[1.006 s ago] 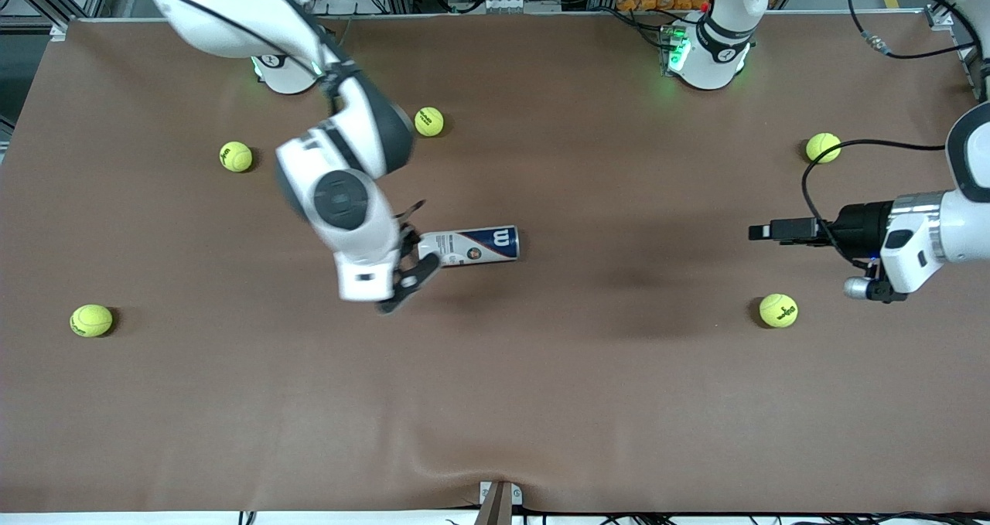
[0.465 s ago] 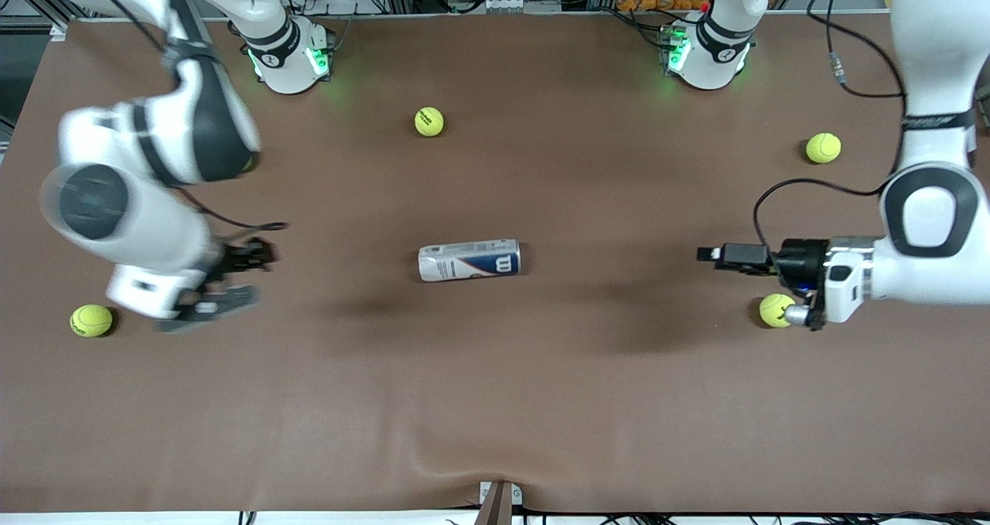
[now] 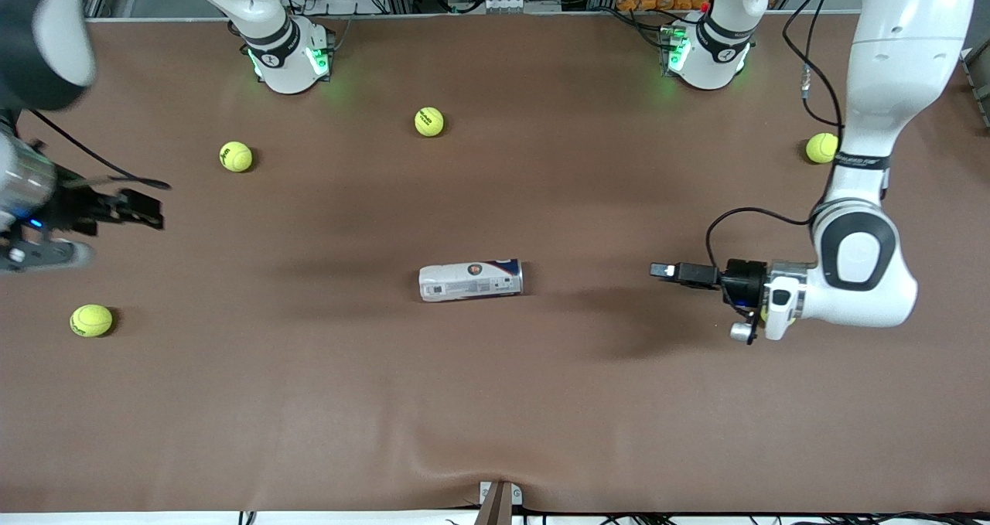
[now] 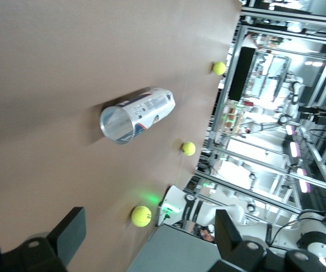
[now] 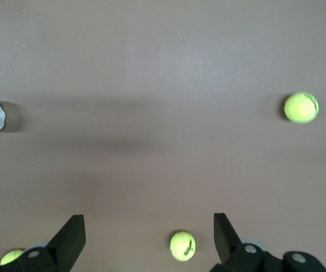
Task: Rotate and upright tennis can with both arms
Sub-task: 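Release the can with the right gripper while the left gripper approaches, then reach the left gripper to the can's open end and grasp it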
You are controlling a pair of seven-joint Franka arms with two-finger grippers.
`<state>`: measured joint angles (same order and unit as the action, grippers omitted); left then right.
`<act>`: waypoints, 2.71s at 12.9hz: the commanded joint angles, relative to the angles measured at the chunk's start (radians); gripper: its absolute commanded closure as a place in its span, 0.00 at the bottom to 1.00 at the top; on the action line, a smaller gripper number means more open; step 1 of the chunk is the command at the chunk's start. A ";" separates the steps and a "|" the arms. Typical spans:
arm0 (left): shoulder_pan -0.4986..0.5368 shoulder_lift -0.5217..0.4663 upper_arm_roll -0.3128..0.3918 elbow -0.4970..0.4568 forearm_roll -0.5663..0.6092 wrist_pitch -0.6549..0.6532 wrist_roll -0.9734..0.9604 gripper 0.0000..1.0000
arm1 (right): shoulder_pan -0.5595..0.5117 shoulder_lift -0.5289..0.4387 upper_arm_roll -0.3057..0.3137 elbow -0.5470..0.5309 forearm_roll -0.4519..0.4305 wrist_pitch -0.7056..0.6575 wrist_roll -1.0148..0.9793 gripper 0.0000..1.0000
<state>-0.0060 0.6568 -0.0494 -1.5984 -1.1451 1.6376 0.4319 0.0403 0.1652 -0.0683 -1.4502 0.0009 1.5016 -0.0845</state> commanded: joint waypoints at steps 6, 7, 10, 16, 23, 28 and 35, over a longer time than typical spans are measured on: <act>-0.117 0.072 -0.004 0.000 -0.174 0.154 0.054 0.00 | -0.034 -0.160 -0.028 -0.019 0.077 -0.173 0.149 0.00; -0.120 0.084 -0.004 0.001 -0.191 0.160 0.068 0.00 | -0.037 -0.176 -0.030 -0.019 0.074 -0.173 0.129 0.00; -0.150 0.139 -0.006 0.009 -0.272 0.217 0.134 0.00 | -0.063 -0.182 -0.024 -0.019 0.056 -0.169 0.057 0.00; -0.245 0.168 -0.004 -0.003 -0.427 0.294 0.176 0.00 | -0.065 -0.182 -0.008 0.013 0.001 -0.163 0.078 0.00; -0.321 0.210 -0.006 -0.014 -0.571 0.347 0.177 0.00 | -0.054 -0.179 -0.007 0.013 -0.027 -0.093 0.075 0.00; -0.335 0.233 -0.006 -0.009 -0.590 0.349 0.177 0.00 | -0.053 -0.179 0.013 0.011 -0.035 -0.113 0.077 0.00; -0.365 0.268 -0.006 0.000 -0.621 0.350 0.183 0.00 | -0.053 -0.168 0.015 0.002 -0.024 -0.098 0.068 0.00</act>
<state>-0.3625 0.9036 -0.0575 -1.6125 -1.7362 1.9795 0.5922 -0.0046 0.0006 -0.0622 -1.4389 -0.0223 1.3756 -0.0107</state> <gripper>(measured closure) 0.000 0.000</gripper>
